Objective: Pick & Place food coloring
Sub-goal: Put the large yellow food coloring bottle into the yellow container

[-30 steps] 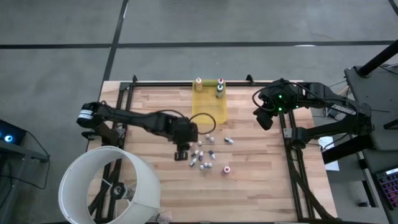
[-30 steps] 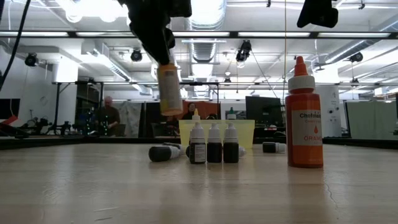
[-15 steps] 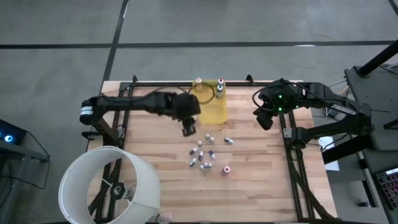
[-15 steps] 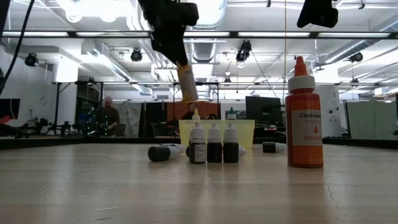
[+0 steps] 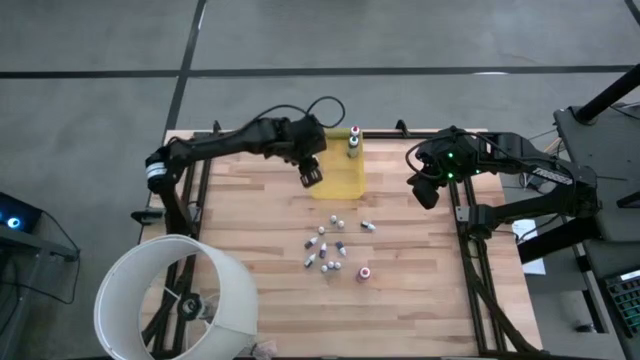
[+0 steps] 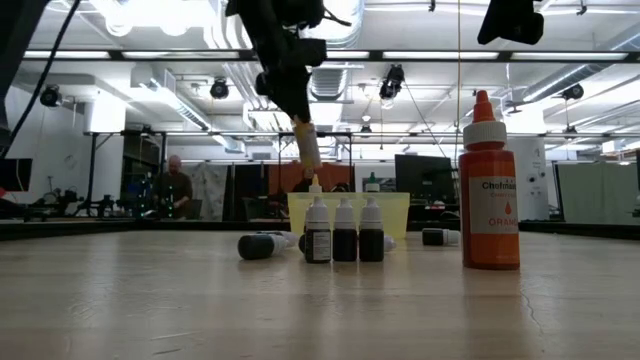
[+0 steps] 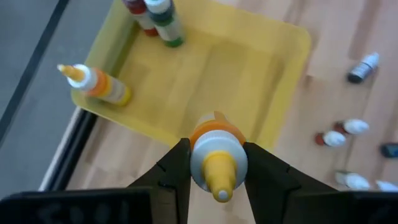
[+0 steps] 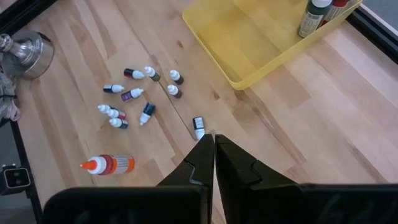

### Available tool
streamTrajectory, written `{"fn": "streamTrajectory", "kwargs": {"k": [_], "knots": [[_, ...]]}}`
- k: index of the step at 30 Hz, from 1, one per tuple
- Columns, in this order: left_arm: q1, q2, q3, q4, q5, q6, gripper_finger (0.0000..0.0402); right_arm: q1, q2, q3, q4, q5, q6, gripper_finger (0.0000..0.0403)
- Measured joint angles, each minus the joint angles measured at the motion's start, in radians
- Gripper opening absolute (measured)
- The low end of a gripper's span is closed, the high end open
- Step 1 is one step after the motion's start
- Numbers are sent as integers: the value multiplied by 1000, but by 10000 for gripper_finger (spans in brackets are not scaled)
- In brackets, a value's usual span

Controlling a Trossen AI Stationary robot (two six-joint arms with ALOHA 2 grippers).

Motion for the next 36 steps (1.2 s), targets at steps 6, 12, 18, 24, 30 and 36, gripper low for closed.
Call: {"fn": "streamTrajectory", "kwargs": {"k": [6,12,18,24,30,36], "knots": [[48,100,106,-34,1,35,97,0,0,0,0,0,-1,9],[95,213,239,-94,1,76,97,0,0,0,-1,0,-1,9],[135,316,360,-146,0,84,97,0,0,0,-1,0,-1,9],[165,376,414,-168,-2,47,97,0,0,0,-1,0,-1,9],[191,398,397,-169,-2,19,97,0,0,0,-1,0,-1,9],[219,415,394,-165,2,19,97,0,0,0,-1,0,-1,9]]}}
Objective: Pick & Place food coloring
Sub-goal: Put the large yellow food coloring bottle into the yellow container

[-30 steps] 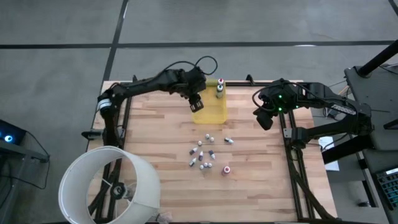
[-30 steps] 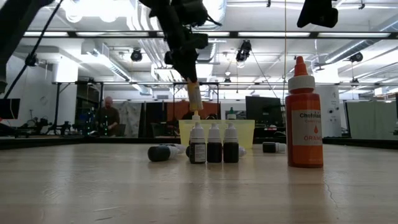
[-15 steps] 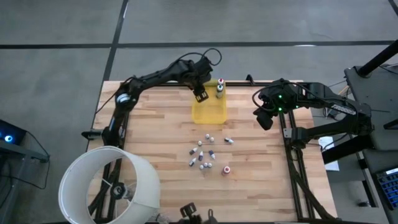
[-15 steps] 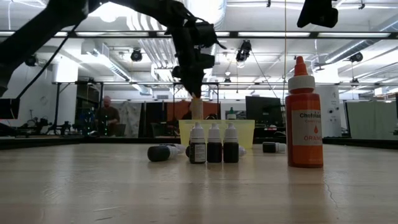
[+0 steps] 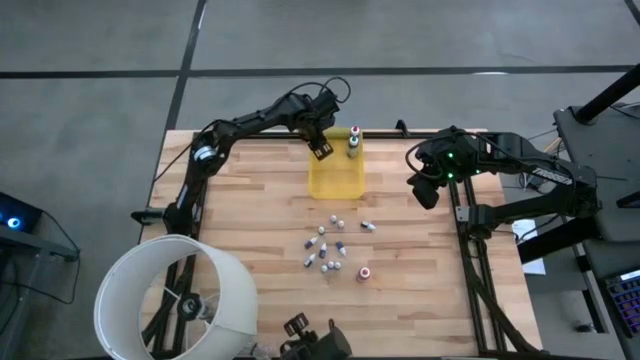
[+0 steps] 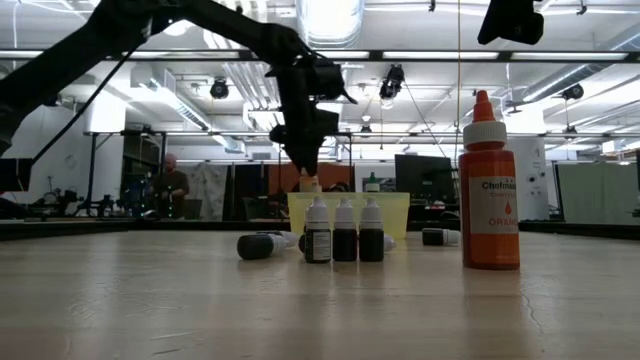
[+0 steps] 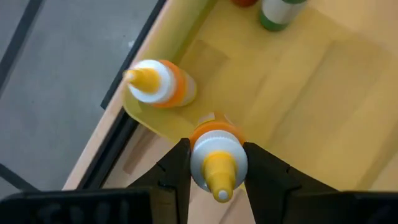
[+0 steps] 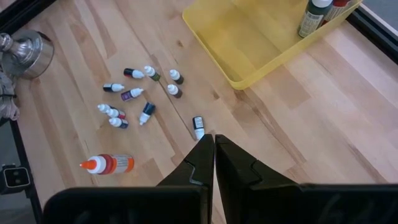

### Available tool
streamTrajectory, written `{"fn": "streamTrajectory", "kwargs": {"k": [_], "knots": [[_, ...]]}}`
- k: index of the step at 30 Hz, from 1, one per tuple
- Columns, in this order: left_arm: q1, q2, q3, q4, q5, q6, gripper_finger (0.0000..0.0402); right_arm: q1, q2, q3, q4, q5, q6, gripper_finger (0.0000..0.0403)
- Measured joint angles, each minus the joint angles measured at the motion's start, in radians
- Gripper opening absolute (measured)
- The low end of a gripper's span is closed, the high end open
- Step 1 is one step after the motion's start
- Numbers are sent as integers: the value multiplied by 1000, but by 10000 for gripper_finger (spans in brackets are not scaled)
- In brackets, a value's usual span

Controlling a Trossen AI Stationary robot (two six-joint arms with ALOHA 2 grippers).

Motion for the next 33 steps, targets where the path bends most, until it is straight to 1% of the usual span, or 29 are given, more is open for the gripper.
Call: {"fn": "streamTrajectory", "kwargs": {"k": [8,18,33], "knots": [[16,2,0,26,14,1,97,0,0,0,0,0,0,9],[16,2,-78,88,17,-1,97,0,0,0,0,0,0,9],[16,2,-108,121,26,-2,97,0,0,0,1,0,0,9]]}}
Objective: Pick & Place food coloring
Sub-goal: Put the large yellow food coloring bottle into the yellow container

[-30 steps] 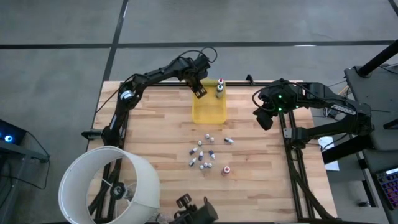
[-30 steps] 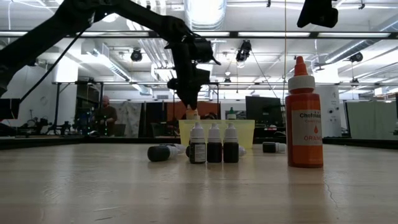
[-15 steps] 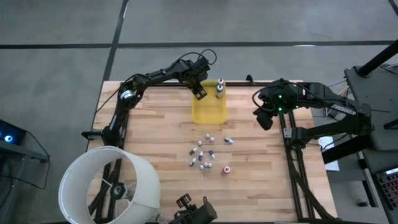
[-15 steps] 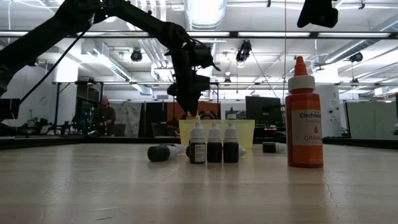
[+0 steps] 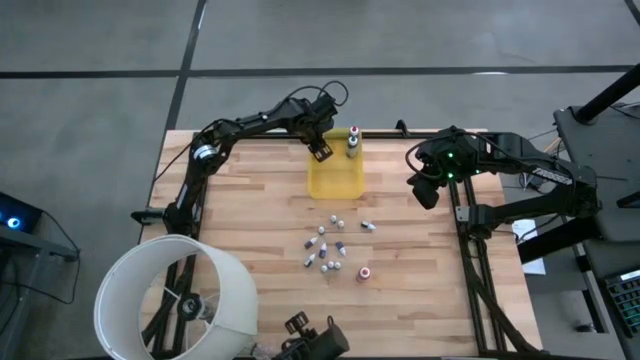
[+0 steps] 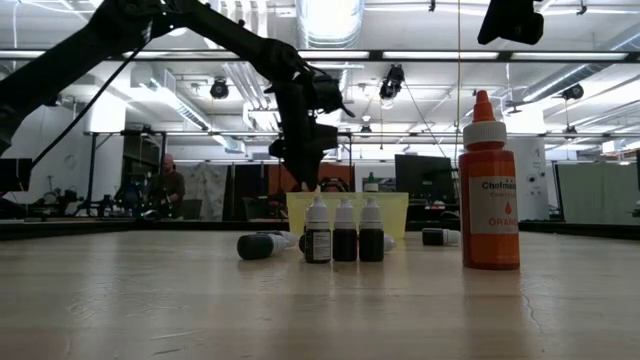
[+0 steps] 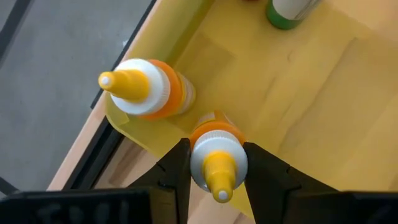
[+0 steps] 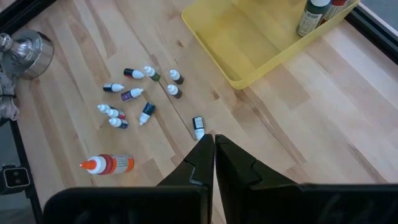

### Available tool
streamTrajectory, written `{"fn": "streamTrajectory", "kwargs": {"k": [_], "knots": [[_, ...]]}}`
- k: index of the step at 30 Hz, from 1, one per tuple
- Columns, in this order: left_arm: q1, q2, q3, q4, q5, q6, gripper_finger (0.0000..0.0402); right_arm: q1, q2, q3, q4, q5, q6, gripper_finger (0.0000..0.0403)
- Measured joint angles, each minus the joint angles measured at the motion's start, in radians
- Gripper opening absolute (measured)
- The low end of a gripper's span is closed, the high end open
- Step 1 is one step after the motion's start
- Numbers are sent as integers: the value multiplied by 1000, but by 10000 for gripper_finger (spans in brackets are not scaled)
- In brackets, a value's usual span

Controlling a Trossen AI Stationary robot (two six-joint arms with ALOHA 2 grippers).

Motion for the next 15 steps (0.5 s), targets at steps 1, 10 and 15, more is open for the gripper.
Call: {"fn": "streamTrajectory", "kwargs": {"k": [1,10,15], "knots": [[0,0,-3,8,0,0,99,0,0,0,0,0,0,9],[0,0,-7,27,0,0,125,0,0,0,0,0,0,9],[0,0,-7,32,0,2,127,0,0,0,0,0,0,9]]}}
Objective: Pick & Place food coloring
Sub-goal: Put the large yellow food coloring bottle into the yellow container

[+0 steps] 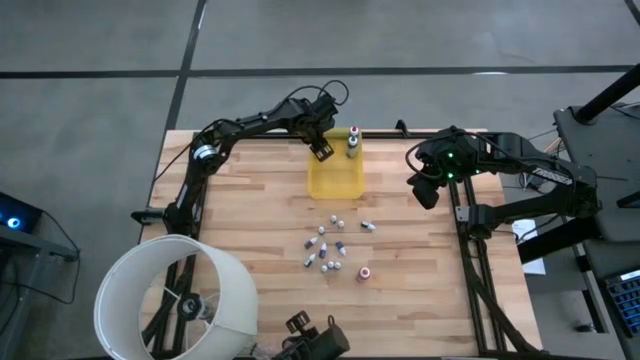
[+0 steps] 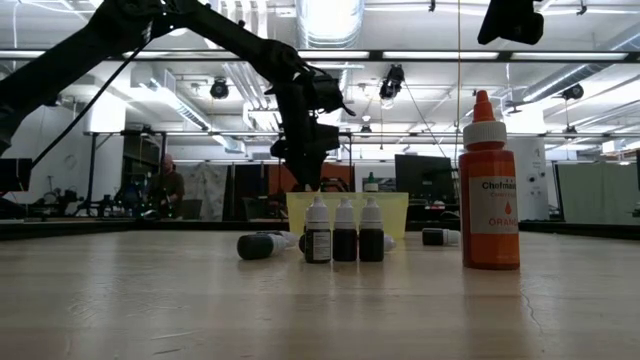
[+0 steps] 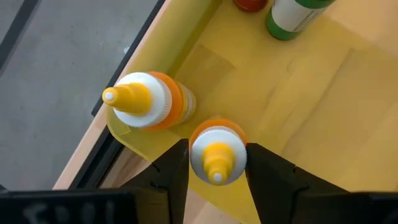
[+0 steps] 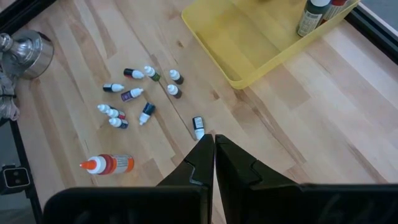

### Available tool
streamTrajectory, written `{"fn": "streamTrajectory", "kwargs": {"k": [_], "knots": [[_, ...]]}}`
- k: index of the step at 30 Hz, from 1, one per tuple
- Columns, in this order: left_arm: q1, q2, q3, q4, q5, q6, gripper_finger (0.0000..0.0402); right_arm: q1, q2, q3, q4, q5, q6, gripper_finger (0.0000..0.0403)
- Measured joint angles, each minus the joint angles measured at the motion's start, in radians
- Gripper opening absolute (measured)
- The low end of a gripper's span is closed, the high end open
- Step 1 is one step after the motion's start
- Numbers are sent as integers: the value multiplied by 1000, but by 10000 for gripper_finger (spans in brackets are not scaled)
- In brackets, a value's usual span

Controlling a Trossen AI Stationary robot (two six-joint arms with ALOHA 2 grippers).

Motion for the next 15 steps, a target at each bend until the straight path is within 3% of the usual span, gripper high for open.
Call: {"fn": "streamTrajectory", "kwargs": {"k": [15], "knots": [[-4,-22,2,-10,7,-34,129,0,0,0,0,0,-32,9]]}}
